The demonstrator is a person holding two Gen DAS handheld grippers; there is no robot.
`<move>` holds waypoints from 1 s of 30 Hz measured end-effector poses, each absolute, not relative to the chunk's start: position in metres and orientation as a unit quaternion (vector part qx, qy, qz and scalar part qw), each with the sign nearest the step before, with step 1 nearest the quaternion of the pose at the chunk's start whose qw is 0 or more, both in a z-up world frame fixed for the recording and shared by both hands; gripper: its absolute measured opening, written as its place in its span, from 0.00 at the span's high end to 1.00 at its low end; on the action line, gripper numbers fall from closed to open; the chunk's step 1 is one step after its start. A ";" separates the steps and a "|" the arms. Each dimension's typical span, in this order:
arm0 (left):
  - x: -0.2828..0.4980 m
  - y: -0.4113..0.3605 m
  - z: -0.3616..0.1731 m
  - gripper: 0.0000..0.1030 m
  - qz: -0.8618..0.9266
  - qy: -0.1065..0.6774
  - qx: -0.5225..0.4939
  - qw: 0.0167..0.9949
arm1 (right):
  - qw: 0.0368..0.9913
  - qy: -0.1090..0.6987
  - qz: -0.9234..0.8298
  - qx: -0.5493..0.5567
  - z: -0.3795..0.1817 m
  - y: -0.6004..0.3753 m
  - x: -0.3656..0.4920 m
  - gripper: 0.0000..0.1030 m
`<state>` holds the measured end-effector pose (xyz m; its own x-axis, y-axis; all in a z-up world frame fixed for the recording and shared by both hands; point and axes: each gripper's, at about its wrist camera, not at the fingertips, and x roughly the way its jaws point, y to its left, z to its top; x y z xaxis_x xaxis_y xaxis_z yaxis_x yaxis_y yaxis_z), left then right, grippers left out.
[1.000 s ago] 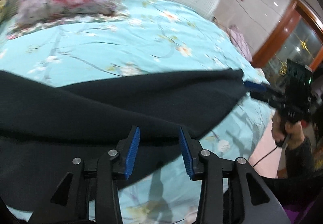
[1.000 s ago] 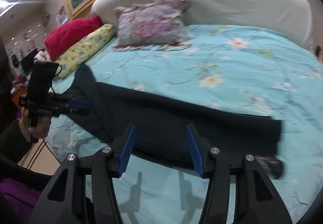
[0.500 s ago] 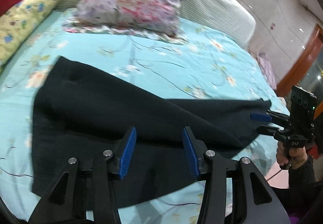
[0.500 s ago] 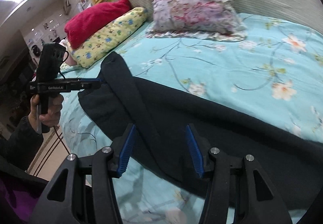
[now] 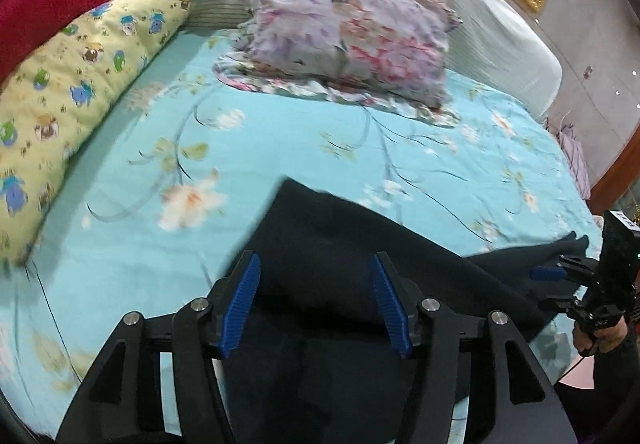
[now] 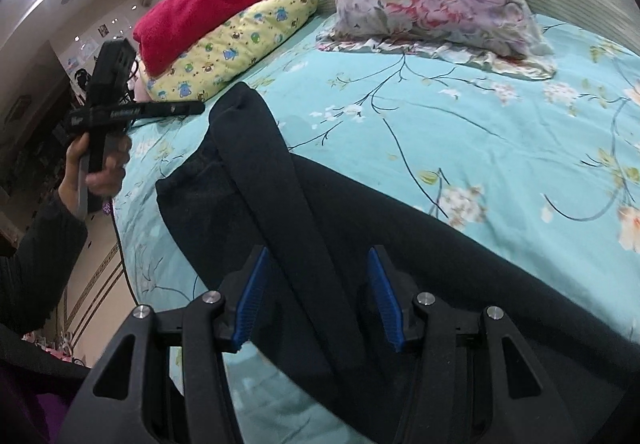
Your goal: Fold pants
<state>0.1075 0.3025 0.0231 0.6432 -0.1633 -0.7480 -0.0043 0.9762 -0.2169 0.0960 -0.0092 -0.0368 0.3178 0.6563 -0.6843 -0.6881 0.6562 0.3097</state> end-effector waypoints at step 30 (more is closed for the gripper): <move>0.121 0.309 0.027 0.98 -0.088 0.432 -0.058 0.896 | 0.775 0.401 0.486 -0.042 -0.032 0.035 0.094 0.94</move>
<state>0.1214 0.3095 0.0266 0.6121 -0.2069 -0.7633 0.1075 0.9780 -0.1788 0.0944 0.0349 -0.0324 0.2049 0.7202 -0.6628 -0.7875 0.5235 0.3254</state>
